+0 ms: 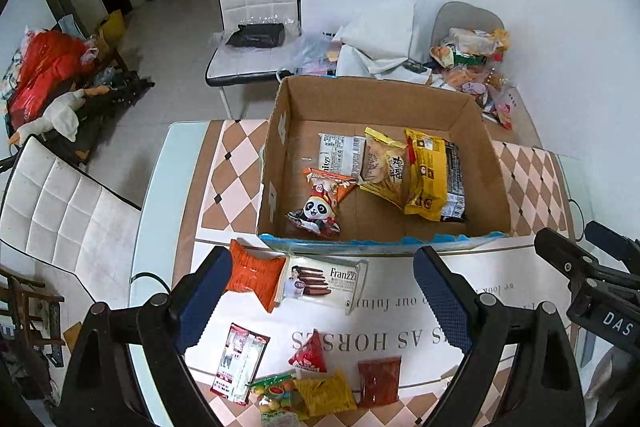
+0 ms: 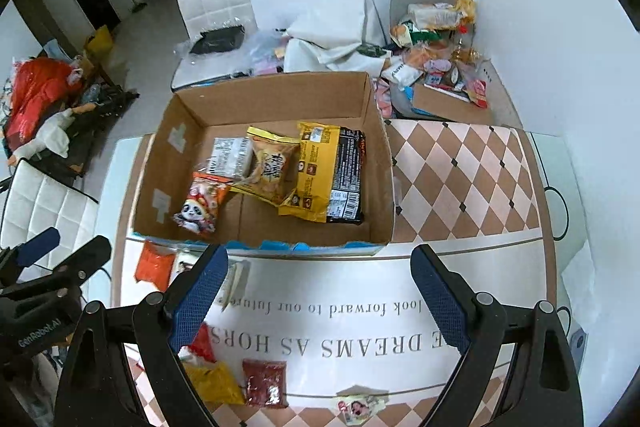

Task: Organize snacks
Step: 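Grasp the green fruit candy bag with left tool while right grasps red sauce packet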

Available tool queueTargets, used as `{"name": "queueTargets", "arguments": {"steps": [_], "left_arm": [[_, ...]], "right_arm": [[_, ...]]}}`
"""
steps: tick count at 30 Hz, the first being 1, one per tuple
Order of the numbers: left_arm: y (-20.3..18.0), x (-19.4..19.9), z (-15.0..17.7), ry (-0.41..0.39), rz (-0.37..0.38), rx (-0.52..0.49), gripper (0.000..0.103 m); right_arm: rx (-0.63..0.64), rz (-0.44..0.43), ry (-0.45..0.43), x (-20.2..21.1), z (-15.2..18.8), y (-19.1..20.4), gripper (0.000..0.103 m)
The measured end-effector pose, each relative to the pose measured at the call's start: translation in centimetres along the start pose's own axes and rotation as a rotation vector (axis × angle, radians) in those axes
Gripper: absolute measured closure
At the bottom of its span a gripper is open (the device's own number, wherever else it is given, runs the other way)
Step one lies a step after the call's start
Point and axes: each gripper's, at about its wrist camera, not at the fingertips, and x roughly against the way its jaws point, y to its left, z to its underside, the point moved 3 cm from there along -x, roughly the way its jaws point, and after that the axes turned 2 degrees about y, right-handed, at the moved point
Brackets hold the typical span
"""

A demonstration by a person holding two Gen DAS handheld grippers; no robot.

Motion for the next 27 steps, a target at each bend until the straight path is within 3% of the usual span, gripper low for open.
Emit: {"name": "queueTargets", "arguments": {"steps": [5,9,13,16,20,27], "left_arm": [[0.5,1.3,0.6,-0.013,0.01,0.023,0.01],[1.9,1.0,2.9,0.028,0.004,0.069,0.01],[4.1,-1.7,7.6,0.139,-0.042,0.108,0.01],[6.1,-5.3,12.0,0.271,-0.064,0.153,0.01],[8.3,-9.4,16.9,0.417,-0.075,0.219,0.01],[9.4,-15.4,21.7,0.594,0.003,0.318,0.01]], "right_arm": [[-0.001,-0.032,-0.005,1.6,1.1,0.6,0.008],[-0.014,-0.106,0.076,0.6,3.7,1.2,0.008],[-0.013,-0.156,0.236,-3.3,8.5,2.4,0.008],[-0.025,-0.177,0.389,-7.8,13.0,3.4,0.008],[-0.025,-0.157,0.522,-13.4,17.3,4.6,0.009],[-0.057,-0.103,0.609,-19.0,21.2,4.6,0.014]]}}
